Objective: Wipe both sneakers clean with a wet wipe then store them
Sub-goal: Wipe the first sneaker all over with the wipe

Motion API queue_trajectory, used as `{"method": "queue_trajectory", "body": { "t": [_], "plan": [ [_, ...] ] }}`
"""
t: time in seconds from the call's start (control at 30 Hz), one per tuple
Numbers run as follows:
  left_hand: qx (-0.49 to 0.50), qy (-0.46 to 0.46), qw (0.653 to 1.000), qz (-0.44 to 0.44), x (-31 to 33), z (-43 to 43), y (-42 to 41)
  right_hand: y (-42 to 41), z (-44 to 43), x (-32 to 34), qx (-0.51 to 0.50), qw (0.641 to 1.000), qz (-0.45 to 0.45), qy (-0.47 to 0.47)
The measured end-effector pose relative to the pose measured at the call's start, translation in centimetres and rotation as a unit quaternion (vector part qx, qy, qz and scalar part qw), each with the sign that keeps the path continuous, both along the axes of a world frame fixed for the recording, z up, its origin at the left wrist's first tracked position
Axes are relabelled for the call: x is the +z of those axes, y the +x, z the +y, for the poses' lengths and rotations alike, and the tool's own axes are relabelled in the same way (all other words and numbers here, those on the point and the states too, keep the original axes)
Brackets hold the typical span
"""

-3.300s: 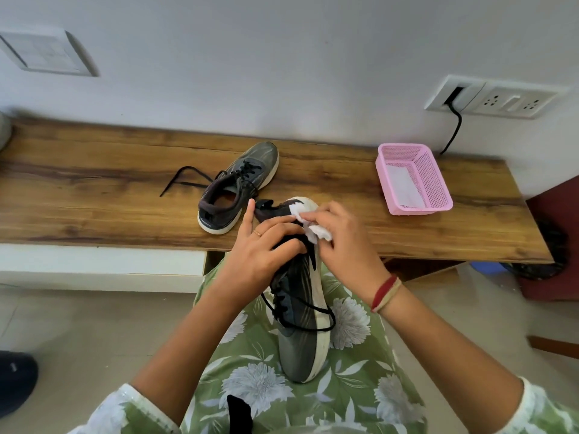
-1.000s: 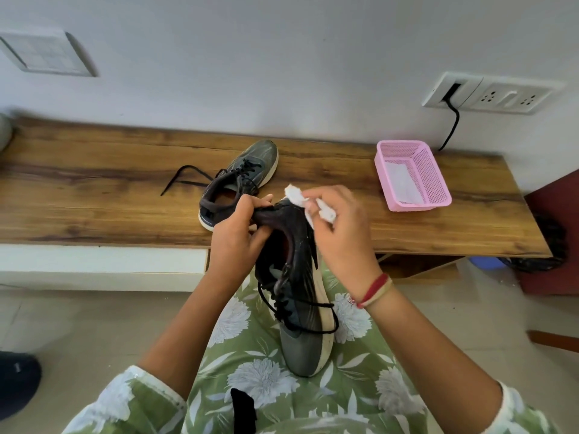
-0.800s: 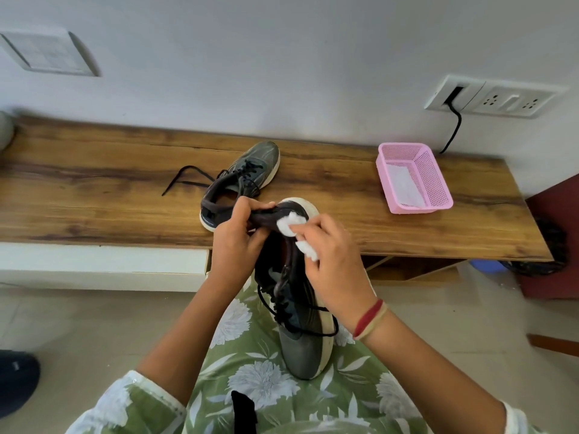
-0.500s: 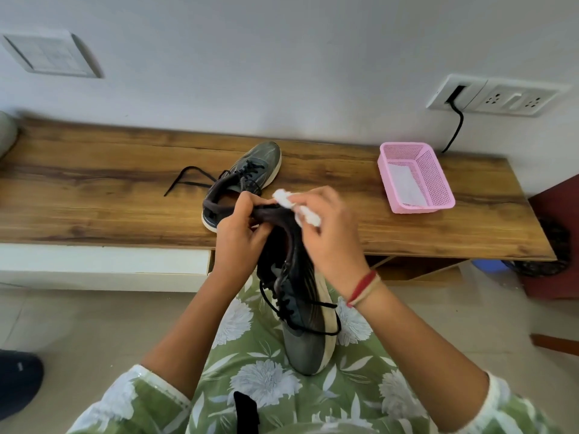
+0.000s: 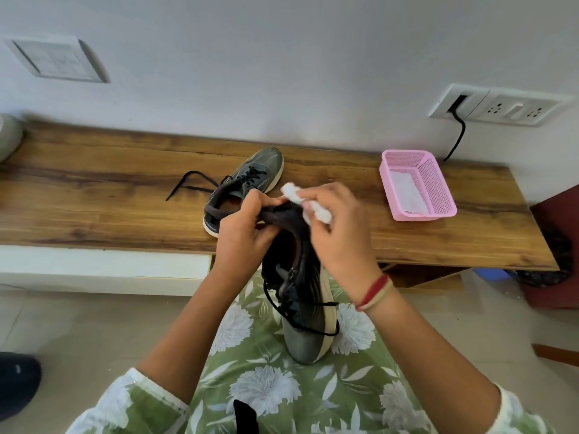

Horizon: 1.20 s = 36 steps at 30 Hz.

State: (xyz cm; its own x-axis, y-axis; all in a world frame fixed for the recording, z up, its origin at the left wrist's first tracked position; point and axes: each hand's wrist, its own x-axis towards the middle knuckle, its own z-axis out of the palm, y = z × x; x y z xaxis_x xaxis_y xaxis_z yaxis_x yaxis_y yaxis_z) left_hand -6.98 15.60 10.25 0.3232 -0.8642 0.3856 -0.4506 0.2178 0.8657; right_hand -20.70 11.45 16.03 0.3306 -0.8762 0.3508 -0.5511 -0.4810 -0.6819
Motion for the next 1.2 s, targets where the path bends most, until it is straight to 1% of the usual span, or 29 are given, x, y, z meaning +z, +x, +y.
{"method": "queue_trajectory", "body": {
  "t": [0.07,0.17,0.23,0.3,0.33,0.43,0.5,0.57,0.7,0.73,0.83,0.87,0.93,0.97,1.0,1.03,1.07,1.1,1.13,1.17,1.2],
  "plan": [
    [0.005,0.005,1.0,-0.015,-0.1,0.0,-0.2,0.6,1.5,-0.5,0.017,0.999,0.044,-0.013],
    [0.007,-0.005,1.0,-0.028,-0.4,0.3,-0.1,-0.1,2.8,-0.8,0.046,0.996,0.066,-0.038],
    [0.004,-0.01,1.0,-0.019,-0.2,0.2,-0.2,-0.7,1.3,-0.9,0.025,0.995,0.081,-0.056],
    [0.006,-0.016,1.0,-0.008,-0.1,0.1,-0.2,-0.7,0.7,-0.7,0.005,0.996,0.082,-0.043],
    [0.01,-0.019,1.0,-0.001,0.0,0.0,-0.2,-0.5,1.0,-0.5,0.011,0.996,0.081,-0.035],
    [0.018,-0.023,0.999,0.014,0.2,-0.1,0.1,-0.2,2.1,-0.2,0.068,0.993,0.078,-0.051],
    [0.009,-0.035,0.999,0.015,0.2,0.0,0.2,-0.6,0.8,-0.5,0.051,0.993,0.079,-0.065],
    [0.006,-0.035,0.999,0.008,0.2,0.1,0.0,-0.6,0.0,-0.4,0.025,0.995,0.074,-0.054],
    [0.022,-0.033,0.999,0.017,0.2,0.1,-0.1,0.1,2.5,-0.2,0.095,0.991,0.075,-0.057],
    [0.019,-0.036,0.999,0.02,0.3,0.1,-0.2,-0.1,2.4,-0.2,0.098,0.99,0.083,-0.062],
    [0.011,-0.035,0.999,0.017,0.4,0.0,-0.3,-0.9,0.6,-0.5,0.042,0.992,0.089,-0.083],
    [0.017,-0.032,0.999,0.017,0.3,-0.1,-0.4,-1.0,0.8,-0.5,0.046,0.99,0.097,-0.091],
    [0.022,-0.031,0.999,0.025,0.0,0.0,-0.4,-0.7,2.4,-0.4,0.106,0.979,0.122,-0.128],
    [0.021,-0.036,0.998,0.036,0.0,0.0,-0.3,-0.7,3.1,-0.3,0.142,0.975,0.116,-0.129],
    [0.018,-0.043,0.998,0.047,0.1,0.1,-0.3,-0.8,3.3,-0.2,0.157,0.979,0.08,-0.103],
    [0.016,-0.051,0.997,0.054,0.2,0.1,-0.2,-0.9,3.0,0.1,0.132,0.989,0.014,-0.06],
    [0.013,-0.057,0.997,0.053,0.3,0.0,0.0,-1.2,2.1,0.3,0.077,0.995,-0.066,-0.02],
    [0.01,-0.06,0.997,0.048,0.4,0.0,0.2,-1.5,0.8,0.5,0.013,0.991,-0.135,0.008],
    [0.006,-0.058,0.997,0.043,0.5,0.1,0.3,-1.8,-0.3,0.6,-0.032,0.986,-0.162,0.017],
    [0.002,-0.057,0.998,0.041,0.6,0.0,0.3,-2.0,-1.0,0.7,-0.051,0.986,-0.155,0.014],
    [-0.001,-0.056,0.998,0.041,0.6,-0.1,0.3,-2.0,-1.2,0.6,-0.047,0.99,-0.131,0.009]
  ]
}}
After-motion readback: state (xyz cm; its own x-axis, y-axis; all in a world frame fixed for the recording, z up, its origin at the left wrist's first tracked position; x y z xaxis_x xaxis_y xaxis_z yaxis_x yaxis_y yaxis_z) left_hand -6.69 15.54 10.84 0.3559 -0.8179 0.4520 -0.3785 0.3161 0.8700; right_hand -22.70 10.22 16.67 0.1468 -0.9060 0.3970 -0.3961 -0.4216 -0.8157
